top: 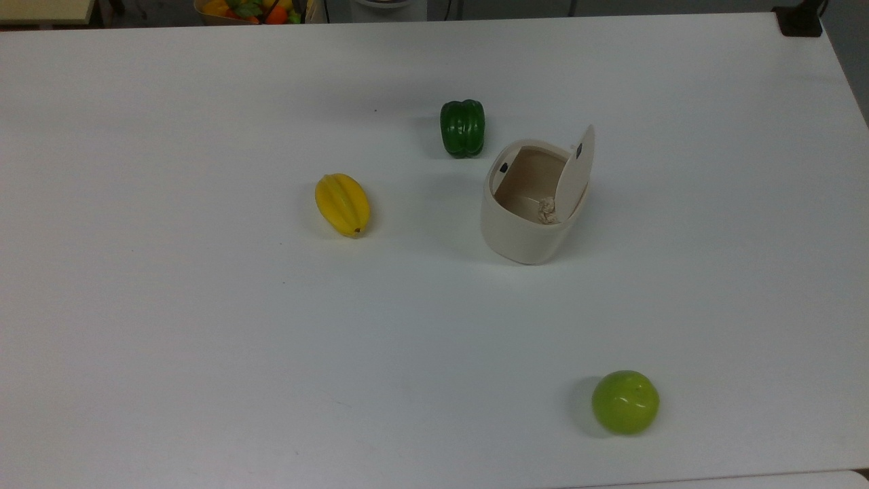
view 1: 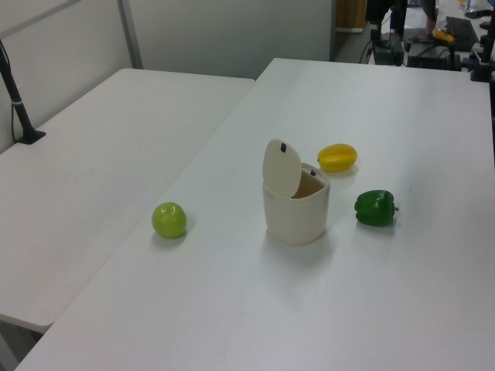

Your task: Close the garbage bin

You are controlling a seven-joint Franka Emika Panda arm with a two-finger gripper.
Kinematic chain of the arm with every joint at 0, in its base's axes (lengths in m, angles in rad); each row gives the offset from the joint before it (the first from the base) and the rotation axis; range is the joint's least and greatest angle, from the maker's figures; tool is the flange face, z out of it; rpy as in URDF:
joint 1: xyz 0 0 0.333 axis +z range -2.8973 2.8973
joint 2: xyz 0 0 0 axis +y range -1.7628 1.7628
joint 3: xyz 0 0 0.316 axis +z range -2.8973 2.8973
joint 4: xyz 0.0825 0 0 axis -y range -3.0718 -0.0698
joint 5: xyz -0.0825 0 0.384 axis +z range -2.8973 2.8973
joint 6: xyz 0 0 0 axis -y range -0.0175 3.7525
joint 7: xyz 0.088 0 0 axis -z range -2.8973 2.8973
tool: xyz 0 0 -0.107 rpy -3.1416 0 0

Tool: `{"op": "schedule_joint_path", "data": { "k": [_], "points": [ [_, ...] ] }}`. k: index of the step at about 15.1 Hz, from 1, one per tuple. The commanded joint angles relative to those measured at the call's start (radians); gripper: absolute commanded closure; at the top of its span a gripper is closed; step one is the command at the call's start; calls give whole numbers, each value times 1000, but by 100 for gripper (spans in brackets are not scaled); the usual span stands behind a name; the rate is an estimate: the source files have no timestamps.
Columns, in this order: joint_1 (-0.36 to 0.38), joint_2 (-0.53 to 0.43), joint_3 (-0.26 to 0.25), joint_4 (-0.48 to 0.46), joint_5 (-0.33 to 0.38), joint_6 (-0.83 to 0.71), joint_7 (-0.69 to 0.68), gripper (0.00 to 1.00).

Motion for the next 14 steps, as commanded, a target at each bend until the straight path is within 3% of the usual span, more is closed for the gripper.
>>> {"op": "schedule_joint_path", "data": {
  "k": [1, 14],
  "points": [
    [-3, -28, 5, -18, -2, -24, 5, 0],
    [-18, -51, 2, -17, -7, -33, 6, 0]
  ]
}}
